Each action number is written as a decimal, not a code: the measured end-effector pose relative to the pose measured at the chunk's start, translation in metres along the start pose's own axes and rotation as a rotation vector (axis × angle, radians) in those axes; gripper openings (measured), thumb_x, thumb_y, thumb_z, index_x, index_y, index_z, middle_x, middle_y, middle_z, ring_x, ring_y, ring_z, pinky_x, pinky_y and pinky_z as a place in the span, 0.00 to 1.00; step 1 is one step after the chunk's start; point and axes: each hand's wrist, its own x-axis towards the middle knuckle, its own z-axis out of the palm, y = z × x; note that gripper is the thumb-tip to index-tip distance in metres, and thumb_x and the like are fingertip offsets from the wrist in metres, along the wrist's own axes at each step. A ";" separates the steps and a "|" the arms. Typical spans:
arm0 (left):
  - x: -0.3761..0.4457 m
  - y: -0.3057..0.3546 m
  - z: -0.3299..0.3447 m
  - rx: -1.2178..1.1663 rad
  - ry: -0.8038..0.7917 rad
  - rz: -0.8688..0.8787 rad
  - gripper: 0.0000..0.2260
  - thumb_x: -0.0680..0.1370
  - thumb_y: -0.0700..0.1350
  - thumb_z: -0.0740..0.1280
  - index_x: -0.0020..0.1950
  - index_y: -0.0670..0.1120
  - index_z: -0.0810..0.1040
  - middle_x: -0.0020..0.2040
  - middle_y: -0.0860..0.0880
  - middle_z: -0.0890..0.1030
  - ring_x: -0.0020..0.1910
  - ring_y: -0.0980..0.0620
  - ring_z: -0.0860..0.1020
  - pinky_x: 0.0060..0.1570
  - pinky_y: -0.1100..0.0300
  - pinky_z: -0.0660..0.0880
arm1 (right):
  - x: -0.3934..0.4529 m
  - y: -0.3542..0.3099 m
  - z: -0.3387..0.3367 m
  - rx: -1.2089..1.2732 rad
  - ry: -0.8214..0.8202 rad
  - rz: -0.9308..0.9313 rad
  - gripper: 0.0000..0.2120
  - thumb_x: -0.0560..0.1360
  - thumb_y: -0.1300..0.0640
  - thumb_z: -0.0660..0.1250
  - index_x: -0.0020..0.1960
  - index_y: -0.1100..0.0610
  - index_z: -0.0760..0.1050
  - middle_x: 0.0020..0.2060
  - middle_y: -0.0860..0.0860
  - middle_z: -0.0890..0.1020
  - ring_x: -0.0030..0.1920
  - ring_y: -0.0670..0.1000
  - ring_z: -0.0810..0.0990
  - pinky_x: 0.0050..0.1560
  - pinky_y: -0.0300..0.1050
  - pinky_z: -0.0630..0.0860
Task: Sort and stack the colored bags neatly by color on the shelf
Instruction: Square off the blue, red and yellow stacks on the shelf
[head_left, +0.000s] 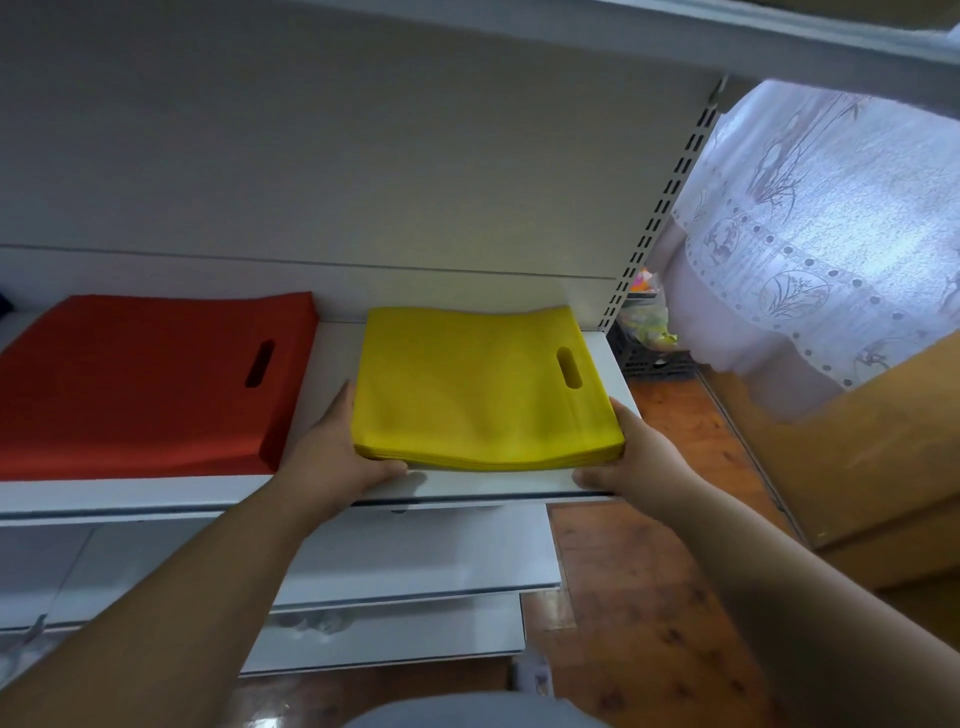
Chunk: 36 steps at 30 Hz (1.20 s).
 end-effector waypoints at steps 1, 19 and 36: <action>0.000 -0.001 0.002 0.066 0.026 0.052 0.34 0.66 0.44 0.80 0.66 0.58 0.67 0.53 0.59 0.78 0.51 0.56 0.78 0.45 0.60 0.73 | 0.001 0.000 -0.001 -0.084 0.019 -0.050 0.36 0.66 0.54 0.79 0.67 0.41 0.66 0.44 0.41 0.80 0.43 0.41 0.78 0.37 0.36 0.71; 0.010 -0.022 -0.002 0.214 0.046 0.160 0.36 0.69 0.54 0.78 0.72 0.59 0.64 0.56 0.57 0.79 0.51 0.56 0.78 0.44 0.63 0.72 | 0.009 0.023 0.004 -0.338 0.115 -0.080 0.49 0.70 0.39 0.73 0.80 0.49 0.48 0.56 0.52 0.79 0.52 0.53 0.78 0.47 0.46 0.73; 0.007 -0.012 -0.002 0.252 0.016 0.106 0.39 0.67 0.53 0.80 0.72 0.57 0.63 0.57 0.57 0.77 0.52 0.55 0.76 0.45 0.62 0.72 | 0.009 0.021 -0.004 -0.708 0.033 -0.212 0.43 0.77 0.35 0.60 0.80 0.49 0.40 0.62 0.53 0.78 0.52 0.55 0.79 0.45 0.50 0.75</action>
